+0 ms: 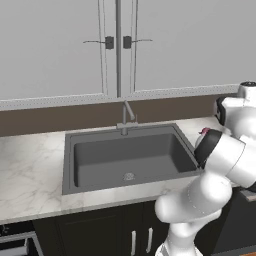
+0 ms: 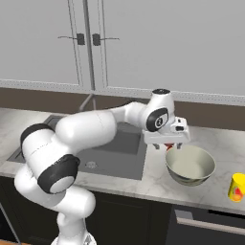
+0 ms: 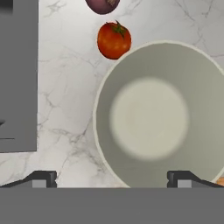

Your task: Remove the tomato and onion from the sink. Then move the bowl and cup from the counter to the sink for washing.

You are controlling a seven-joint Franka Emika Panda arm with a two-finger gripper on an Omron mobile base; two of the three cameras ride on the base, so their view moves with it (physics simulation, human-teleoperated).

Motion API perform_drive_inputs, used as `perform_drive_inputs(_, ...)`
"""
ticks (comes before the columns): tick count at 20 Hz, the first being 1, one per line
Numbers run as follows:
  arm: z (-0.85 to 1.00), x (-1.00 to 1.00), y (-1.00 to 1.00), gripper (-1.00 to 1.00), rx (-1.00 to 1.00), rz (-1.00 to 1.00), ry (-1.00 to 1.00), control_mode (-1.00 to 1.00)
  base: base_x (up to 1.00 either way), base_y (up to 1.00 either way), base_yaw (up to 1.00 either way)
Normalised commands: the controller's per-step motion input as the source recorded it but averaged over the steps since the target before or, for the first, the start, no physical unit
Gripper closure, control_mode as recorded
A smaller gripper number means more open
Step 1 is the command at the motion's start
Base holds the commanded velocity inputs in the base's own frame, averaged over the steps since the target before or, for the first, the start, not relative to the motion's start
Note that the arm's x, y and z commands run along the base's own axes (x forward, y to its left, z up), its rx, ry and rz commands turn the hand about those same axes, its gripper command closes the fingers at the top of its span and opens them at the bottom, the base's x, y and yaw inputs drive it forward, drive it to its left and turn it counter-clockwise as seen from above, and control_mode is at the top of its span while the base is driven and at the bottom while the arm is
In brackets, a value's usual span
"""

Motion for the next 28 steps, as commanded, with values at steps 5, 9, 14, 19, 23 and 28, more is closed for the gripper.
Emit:
perform_drive_inputs(5,-0.18,-0.04,0.01,-1.0,0.0,0.0,0.0,-1.0,0.0,0.0,0.0)
perform_drive_inputs(9,-0.2,0.0,0.04,-1.0,0.0,0.0,0.0,-1.0,0.0,0.0,0.0)
perform_drive_inputs(14,-0.19,0.0,0.12,-1.0,0.0,0.0,0.0,-1.0,0.0,0.0,0.0)
perform_drive_inputs(19,-0.17,0.01,0.09,-1.0,-0.03,0.0,0.0,-1.0,0.0,0.0,0.0)
perform_drive_inputs(23,-0.17,0.02,0.02,-1.0,0.0,0.03,0.0,-1.0,0.0,0.0,0.0)
perform_drive_inputs(28,-0.16,0.05,0.0,-1.0,-0.01,0.05,0.0,-1.0,0.0,0.0,0.0)
